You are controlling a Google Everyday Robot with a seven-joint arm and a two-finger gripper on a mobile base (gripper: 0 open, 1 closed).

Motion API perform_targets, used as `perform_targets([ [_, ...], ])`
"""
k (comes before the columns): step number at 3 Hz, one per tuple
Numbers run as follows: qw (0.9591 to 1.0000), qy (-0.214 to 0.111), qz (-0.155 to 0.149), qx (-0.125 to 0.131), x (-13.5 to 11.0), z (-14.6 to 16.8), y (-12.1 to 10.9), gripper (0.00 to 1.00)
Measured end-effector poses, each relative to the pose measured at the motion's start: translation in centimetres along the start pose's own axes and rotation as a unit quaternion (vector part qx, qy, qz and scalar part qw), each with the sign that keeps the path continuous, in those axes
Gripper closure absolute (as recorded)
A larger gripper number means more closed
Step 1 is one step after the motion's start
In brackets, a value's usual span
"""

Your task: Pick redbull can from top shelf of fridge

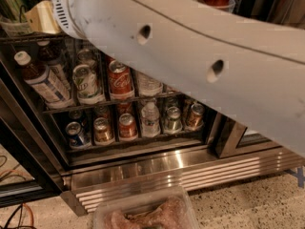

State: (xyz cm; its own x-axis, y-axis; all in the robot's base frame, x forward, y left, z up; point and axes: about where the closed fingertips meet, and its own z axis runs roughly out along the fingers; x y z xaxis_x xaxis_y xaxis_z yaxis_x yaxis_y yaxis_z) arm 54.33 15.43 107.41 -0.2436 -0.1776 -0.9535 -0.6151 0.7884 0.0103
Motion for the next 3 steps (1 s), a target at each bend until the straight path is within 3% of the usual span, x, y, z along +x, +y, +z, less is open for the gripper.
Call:
perform_targets([
  [2,0.9999,0.010,-0.007,-0.001,0.0,2.9,0.5,0.24],
  [3,0.9997,0.017,-0.012,0.012,0.2,4.1,-0.6,0.22],
])
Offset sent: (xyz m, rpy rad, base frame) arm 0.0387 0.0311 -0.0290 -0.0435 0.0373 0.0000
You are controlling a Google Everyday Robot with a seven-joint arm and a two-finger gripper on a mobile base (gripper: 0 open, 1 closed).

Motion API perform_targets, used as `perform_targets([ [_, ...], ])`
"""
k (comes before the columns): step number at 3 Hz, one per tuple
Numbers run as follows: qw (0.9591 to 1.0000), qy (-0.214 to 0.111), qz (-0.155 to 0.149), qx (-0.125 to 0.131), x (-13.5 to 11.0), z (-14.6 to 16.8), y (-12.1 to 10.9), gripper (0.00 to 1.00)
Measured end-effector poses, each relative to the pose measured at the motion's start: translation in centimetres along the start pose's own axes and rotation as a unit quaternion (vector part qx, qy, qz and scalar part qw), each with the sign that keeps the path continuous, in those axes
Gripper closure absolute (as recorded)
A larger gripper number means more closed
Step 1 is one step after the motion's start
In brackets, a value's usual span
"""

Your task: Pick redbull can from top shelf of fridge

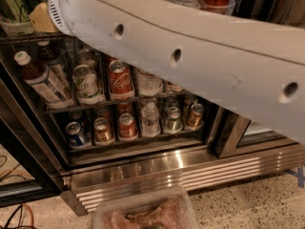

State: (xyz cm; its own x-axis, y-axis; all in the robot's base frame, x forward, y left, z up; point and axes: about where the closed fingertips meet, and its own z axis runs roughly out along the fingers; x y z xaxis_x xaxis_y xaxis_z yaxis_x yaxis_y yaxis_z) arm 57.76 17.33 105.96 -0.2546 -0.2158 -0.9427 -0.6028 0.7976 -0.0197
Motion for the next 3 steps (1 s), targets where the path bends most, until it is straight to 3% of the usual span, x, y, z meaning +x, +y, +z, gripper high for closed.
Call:
perform_targets([
  [2,0.9998,-0.011,-0.017,0.008,-1.9,1.4,-1.0,0.24],
  [3,0.9992,-0.027,-0.027,0.010,-4.0,1.7,-1.4,0.24],
])
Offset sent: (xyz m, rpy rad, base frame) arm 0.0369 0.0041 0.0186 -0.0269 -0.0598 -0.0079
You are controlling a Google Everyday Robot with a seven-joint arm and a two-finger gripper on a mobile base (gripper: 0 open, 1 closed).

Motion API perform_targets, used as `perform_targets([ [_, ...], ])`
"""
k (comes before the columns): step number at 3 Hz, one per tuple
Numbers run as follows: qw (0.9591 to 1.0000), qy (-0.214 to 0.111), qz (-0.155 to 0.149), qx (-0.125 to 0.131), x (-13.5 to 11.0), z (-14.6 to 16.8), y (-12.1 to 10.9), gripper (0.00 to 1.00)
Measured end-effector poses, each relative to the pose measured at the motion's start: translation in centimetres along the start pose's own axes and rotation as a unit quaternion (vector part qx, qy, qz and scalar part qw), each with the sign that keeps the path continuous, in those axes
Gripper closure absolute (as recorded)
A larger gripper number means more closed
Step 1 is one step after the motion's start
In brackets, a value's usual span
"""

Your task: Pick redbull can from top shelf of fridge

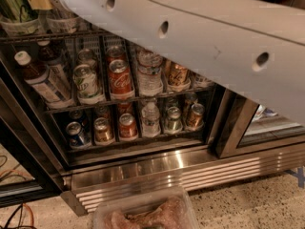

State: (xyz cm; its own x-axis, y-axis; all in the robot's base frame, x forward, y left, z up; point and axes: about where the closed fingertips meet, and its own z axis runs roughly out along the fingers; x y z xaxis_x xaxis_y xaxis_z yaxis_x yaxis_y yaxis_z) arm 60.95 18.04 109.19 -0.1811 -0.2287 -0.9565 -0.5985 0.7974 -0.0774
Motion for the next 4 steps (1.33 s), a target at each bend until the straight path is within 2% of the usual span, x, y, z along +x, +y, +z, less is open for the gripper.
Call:
perform_targets([
  [3,0.9999,0.003,-0.001,-0.014,-0.8,2.1,0.6,0.23],
  [4,0.9999,0.003,-0.001,-0.014,-0.8,2.1,0.6,0.42],
])
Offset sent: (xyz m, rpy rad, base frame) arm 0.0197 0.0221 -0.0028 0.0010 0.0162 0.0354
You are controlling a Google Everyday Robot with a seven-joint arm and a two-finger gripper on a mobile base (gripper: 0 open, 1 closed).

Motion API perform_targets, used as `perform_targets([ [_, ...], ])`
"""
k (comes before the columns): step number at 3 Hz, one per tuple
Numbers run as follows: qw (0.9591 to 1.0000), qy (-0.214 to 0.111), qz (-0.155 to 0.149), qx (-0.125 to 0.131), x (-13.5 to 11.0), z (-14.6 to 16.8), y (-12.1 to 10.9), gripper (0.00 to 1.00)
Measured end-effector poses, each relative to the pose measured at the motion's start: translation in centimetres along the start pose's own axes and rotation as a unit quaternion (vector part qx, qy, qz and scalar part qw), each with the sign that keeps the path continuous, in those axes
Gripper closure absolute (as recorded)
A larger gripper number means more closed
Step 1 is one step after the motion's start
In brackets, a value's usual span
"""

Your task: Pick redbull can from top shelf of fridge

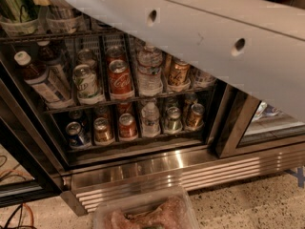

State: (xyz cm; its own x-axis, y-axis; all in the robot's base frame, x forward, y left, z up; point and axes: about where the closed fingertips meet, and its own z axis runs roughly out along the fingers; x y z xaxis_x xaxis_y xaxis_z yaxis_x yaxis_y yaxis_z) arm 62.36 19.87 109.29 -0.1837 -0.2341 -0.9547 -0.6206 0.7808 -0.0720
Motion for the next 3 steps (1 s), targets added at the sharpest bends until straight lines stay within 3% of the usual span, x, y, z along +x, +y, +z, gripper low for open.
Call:
perform_targets([
  [2,1.0000,0.000,0.000,0.000,0.00,0.00,0.00,0.88],
  [3,0.9999,-0.007,0.005,-0.012,-0.57,-0.66,0.12,1.00],
])
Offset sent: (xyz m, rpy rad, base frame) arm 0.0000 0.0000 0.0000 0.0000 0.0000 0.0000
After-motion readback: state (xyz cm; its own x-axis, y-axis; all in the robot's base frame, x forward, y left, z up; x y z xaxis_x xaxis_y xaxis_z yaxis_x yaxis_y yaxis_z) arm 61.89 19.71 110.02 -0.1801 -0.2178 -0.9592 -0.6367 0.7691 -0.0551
